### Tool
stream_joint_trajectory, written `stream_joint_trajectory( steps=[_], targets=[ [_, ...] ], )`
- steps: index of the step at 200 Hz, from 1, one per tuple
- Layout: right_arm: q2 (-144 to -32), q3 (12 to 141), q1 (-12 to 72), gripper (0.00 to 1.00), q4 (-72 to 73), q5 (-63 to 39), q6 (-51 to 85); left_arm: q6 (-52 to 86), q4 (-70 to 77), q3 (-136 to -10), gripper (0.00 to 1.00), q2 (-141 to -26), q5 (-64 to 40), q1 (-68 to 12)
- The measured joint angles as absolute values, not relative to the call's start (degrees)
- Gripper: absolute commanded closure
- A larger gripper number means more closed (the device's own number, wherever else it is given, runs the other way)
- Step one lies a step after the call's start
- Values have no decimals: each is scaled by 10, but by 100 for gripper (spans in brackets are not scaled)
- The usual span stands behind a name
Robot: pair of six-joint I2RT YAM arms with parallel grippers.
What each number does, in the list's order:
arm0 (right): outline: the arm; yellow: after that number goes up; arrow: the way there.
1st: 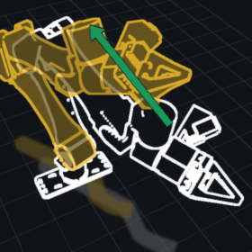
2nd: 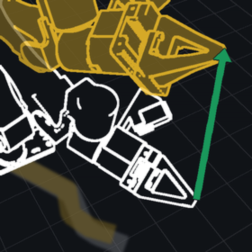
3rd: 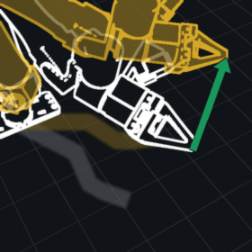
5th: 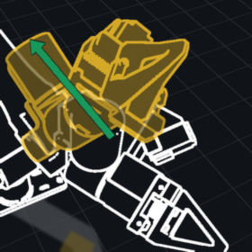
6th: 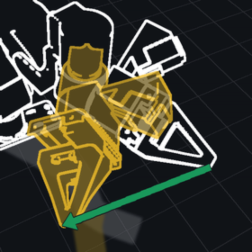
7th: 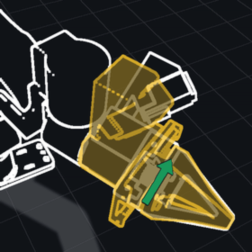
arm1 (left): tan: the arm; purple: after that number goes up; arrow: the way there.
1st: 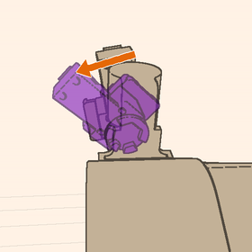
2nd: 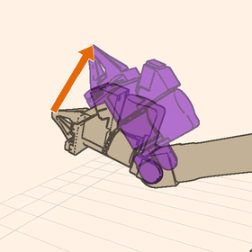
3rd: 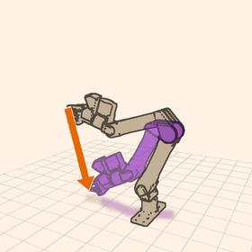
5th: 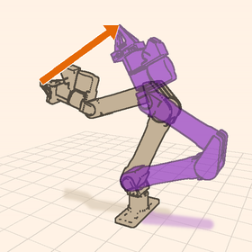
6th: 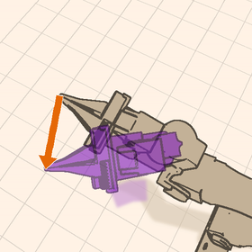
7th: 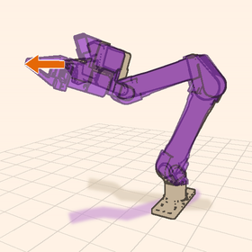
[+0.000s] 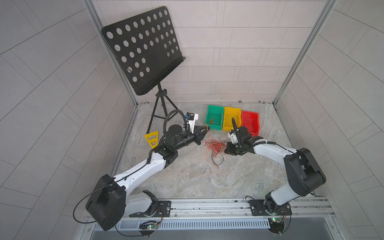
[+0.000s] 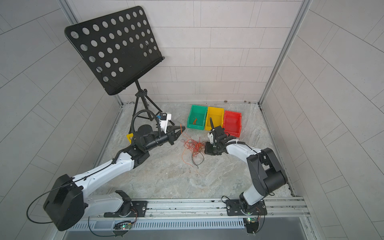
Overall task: Untangle and sort cables by color
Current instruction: Untie the cable.
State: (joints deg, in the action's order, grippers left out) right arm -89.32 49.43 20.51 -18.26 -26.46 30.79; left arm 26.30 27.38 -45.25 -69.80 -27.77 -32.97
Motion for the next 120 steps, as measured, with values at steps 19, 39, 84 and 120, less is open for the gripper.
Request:
stream_joint_trajectory(
  steps=[19, 39, 84, 120],
  targets=[
    [-890, 495, 201, 97, -189, -252, 298, 251, 229, -474, 100, -680, -277, -312],
    [-886, 496, 194, 96, -201, -239, 289, 244, 199, -485, 100, -664, -276, -293],
    [-856, 496, 165, 95, -235, -190, 273, 234, 149, -487, 100, -634, -264, -258],
    [-815, 495, 133, 94, -275, -122, 259, 220, 120, -487, 100, -609, -232, -238]
  ],
)
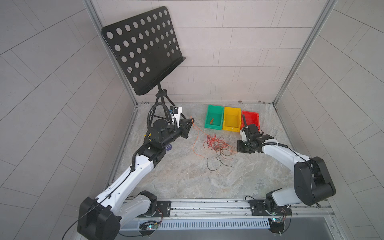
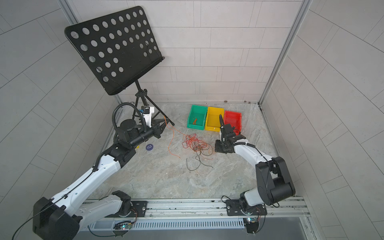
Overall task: Untangle and sort cables by color
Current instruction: Untie the cable.
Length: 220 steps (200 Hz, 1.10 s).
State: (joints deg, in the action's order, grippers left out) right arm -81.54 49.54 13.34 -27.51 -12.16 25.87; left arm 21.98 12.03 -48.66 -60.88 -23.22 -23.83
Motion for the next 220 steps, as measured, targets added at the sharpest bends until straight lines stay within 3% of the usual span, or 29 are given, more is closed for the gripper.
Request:
stream_joint_trajectory(
  steps=[14, 52, 67, 128, 156, 220],
  targets=[
    [-802, 497, 124, 91, -289, -97, 252, 216, 109, -487, 100, -604, -219, -233],
    [-755, 500, 118, 56, -302, -112, 225, 214, 110, -475, 100, -601, -218, -227],
    [-733, 506, 118, 48, -306, -144, 210, 214, 114, -467, 100, -601, -226, -226],
    [-677, 579, 123, 40, -343, -269, 180, 221, 139, -453, 100, -604, -245, -226],
    [-671, 603, 172, 36, -307, -302, 180, 224, 148, -452, 100, -604, -245, -226],
    [-883, 679, 295, 35, -200, -352, 139, 227, 152, -445, 100, -603, -241, -226]
  ],
)
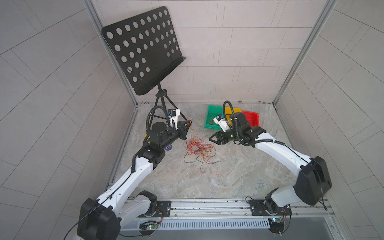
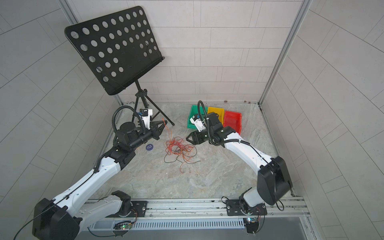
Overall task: Untangle and sort cables by color
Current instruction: Untie the cable.
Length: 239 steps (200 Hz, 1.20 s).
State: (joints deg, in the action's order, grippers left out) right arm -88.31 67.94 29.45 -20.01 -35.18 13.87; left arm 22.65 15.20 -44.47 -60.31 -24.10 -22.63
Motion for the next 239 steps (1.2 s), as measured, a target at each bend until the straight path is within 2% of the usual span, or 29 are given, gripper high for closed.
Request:
stream_joint_trajectory(
  steps=[41, 67, 75, 100, 108, 141, 239],
  targets=[
    [-1011, 720, 323, 34, -165, -380, 124, 227, 152, -444, 100, -602, -239, -226],
    [-1055, 740, 343, 42, -155, -395, 122, 231, 152, -444, 100, -602, -239, -226],
    [-1066, 746, 348, 50, -152, -399, 122, 231, 152, -444, 100, -602, -239, -226],
    [-1090, 754, 360, 90, -145, -407, 126, 231, 152, -444, 100, -600, -237, -226],
    [-1092, 754, 361, 100, -147, -406, 128, 231, 151, -444, 100, -598, -235, -226],
    [-1068, 722, 339, 100, -144, -385, 128, 228, 124, -452, 100, -587, -224, -225],
    [-925, 600, 195, 100, -244, -245, 121, 194, 40, -550, 100, -537, -172, -183]
  ],
)
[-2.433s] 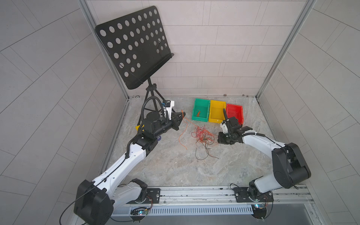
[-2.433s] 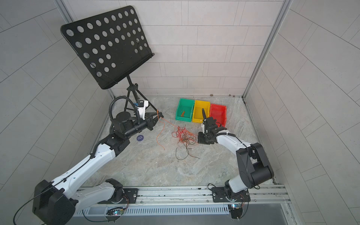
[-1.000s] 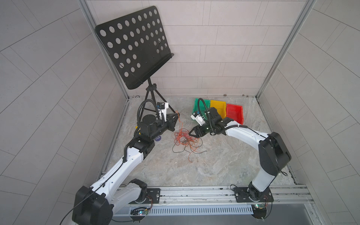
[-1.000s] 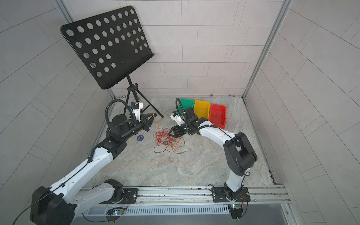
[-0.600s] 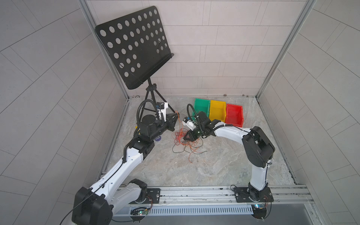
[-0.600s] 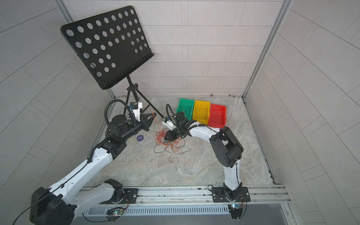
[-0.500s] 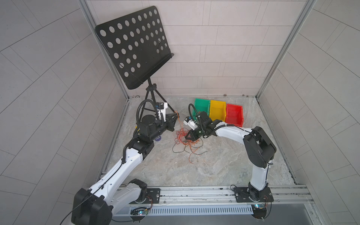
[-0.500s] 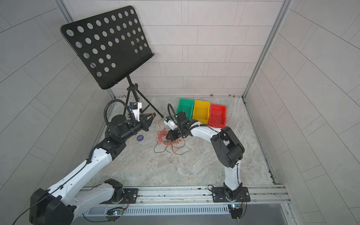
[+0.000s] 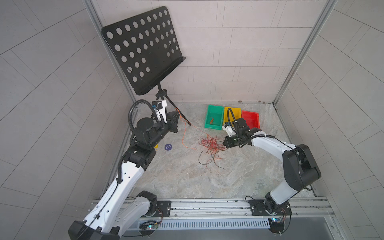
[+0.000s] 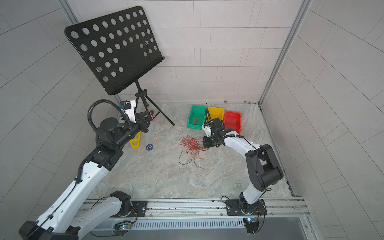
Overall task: Untangle and sort cables by color
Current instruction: Untie the cable.
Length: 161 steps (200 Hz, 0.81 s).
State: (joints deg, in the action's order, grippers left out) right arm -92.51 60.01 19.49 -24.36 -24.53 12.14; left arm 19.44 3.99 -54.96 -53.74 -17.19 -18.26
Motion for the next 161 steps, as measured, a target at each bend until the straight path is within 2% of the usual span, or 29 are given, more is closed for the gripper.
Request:
stream_joint_trajectory(
  steps=[42, 52, 92, 116, 139, 161],
  targets=[
    [-906, 587, 150, 100, -285, -186, 138, 179, 10, -550, 100, -536, -149, -175],
    [-900, 586, 138, 97, -293, -178, 139, 174, 2, -550, 100, -534, -143, -173],
    [-854, 576, 118, 59, -292, -244, 132, 169, 10, -549, 100, -530, -164, -171],
    [-797, 572, 126, 45, -285, -294, 121, 178, 45, -541, 100, -530, -192, -171],
    [-747, 586, 150, 33, -281, -298, 105, 188, 62, -540, 100, -534, -209, -171],
    [-729, 609, 204, 27, -264, -289, 77, 199, 75, -540, 100, -539, -218, -171]
  ],
)
